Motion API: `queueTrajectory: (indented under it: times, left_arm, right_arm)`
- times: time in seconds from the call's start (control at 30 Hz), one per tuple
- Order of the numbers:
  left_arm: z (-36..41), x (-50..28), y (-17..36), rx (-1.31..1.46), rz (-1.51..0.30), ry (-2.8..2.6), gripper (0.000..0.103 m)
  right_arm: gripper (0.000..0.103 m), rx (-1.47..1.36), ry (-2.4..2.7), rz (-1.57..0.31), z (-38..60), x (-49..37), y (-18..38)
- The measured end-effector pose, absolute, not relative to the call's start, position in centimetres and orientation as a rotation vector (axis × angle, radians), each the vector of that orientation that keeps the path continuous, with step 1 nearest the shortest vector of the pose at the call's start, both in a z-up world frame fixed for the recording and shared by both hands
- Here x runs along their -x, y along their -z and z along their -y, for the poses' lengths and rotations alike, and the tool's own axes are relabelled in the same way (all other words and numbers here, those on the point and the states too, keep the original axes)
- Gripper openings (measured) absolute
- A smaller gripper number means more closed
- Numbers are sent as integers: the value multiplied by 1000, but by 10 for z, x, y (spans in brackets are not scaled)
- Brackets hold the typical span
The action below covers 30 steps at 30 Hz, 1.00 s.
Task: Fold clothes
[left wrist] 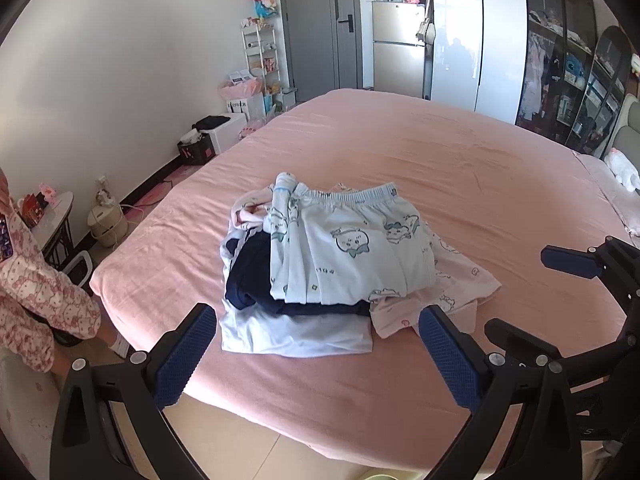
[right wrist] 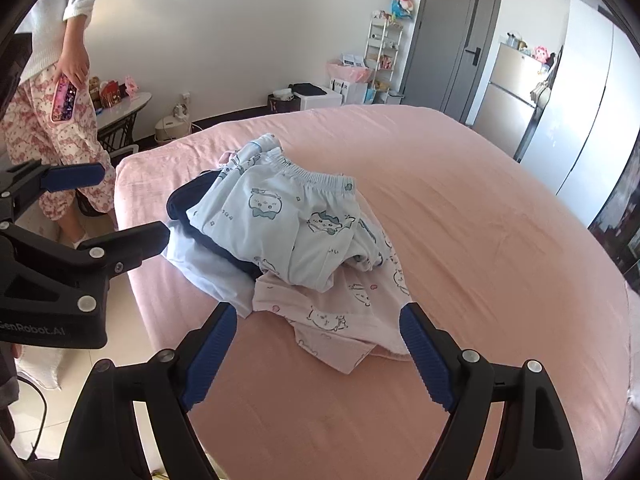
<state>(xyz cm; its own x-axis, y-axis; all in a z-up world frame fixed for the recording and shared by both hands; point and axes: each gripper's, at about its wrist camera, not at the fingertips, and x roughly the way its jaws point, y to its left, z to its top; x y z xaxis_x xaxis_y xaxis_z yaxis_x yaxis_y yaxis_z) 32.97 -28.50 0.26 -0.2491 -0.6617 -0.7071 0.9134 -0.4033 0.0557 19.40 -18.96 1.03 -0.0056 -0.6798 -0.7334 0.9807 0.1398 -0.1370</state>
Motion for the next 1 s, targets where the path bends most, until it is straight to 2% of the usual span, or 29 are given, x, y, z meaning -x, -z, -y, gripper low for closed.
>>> queueTrajectory:
  times: [0.4,1.0]
  left_arm:
    - [269,-324,-10,-820,-464,1853,103]
    - [221,-345,-58,-820,-398,1833,103]
  right_arm:
    - [84,-539,1404,-776,175,-196,-12]
    - [84,-685,1627,-787,131,-191,-61]
